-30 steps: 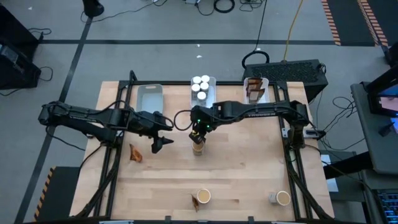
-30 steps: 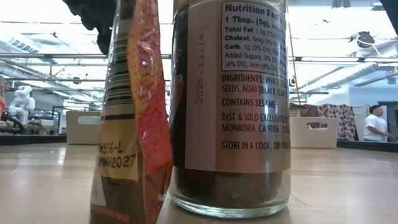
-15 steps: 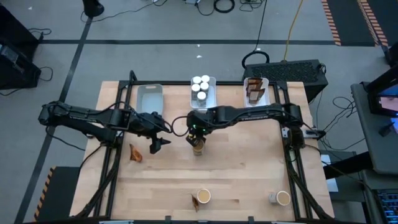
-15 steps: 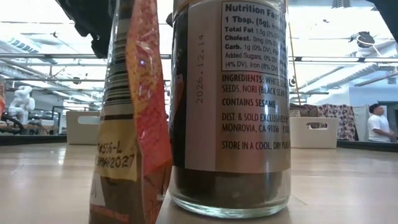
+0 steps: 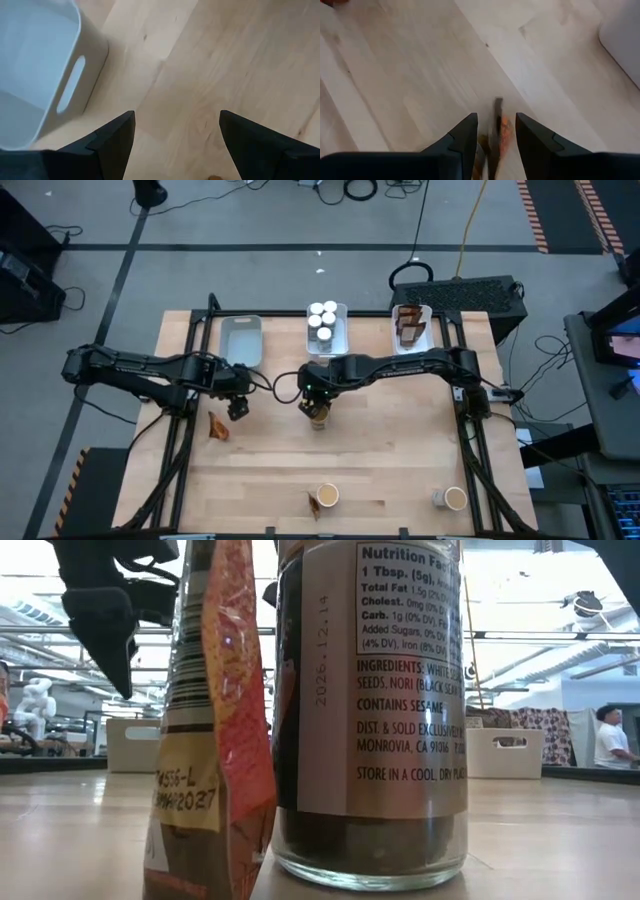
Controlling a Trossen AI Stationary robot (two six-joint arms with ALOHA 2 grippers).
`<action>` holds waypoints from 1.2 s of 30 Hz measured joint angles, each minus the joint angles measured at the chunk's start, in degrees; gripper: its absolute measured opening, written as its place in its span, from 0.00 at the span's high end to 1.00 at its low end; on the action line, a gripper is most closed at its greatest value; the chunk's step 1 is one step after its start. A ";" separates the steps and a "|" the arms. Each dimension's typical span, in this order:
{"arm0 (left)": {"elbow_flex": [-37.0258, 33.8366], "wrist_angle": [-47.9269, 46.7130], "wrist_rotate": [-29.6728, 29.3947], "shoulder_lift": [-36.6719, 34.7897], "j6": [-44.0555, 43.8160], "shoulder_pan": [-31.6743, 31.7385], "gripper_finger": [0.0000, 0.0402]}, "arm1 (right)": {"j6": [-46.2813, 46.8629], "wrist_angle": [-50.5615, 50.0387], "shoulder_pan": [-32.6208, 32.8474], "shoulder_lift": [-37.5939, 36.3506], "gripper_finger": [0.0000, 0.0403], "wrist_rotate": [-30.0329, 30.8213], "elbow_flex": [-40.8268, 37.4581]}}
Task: Sort spices by type
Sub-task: Put the orange seasoning bag into the right white bin
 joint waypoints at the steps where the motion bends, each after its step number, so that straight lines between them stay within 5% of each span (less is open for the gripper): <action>1: -0.31 0.21 0.04 -0.02 -0.10 0.10 0.27 | -0.02 0.16 0.00 0.16 0.71 0.00 0.04; 14: -3.05 0.91 0.37 -0.02 -1.57 0.19 0.27 | -0.19 -0.67 -0.61 3.00 0.72 0.64 0.04; 30: -3.05 1.26 0.41 -0.02 -1.56 0.21 0.27 | -2.40 -1.14 -0.75 4.95 0.98 -1.00 0.02; 36: -3.05 2.42 0.41 -0.02 -1.54 0.20 0.27 | -3.42 -1.17 -1.03 4.82 1.00 -3.28 0.02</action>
